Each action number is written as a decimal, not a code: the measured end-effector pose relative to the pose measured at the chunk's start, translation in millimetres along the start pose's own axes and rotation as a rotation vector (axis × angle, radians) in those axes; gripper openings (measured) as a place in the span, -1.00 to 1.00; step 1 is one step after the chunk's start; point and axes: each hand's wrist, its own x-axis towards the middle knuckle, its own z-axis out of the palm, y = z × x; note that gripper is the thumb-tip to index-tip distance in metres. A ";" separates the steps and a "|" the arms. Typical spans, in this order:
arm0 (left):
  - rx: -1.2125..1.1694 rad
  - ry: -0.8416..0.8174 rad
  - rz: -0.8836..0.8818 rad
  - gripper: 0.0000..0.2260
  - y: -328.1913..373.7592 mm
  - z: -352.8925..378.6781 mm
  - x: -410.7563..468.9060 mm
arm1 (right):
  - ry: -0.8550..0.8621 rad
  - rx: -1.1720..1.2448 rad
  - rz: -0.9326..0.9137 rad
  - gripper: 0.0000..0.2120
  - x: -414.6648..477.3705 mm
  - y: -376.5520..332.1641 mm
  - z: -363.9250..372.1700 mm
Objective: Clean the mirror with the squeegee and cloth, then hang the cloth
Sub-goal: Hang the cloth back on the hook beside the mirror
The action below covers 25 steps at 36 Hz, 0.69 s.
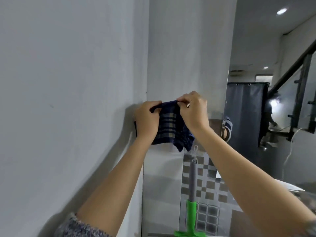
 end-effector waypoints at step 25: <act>-0.103 -0.036 -0.150 -0.85 -49.3 23.1 -8.8 | -0.088 0.076 0.059 -0.78 -48.5 36.3 29.2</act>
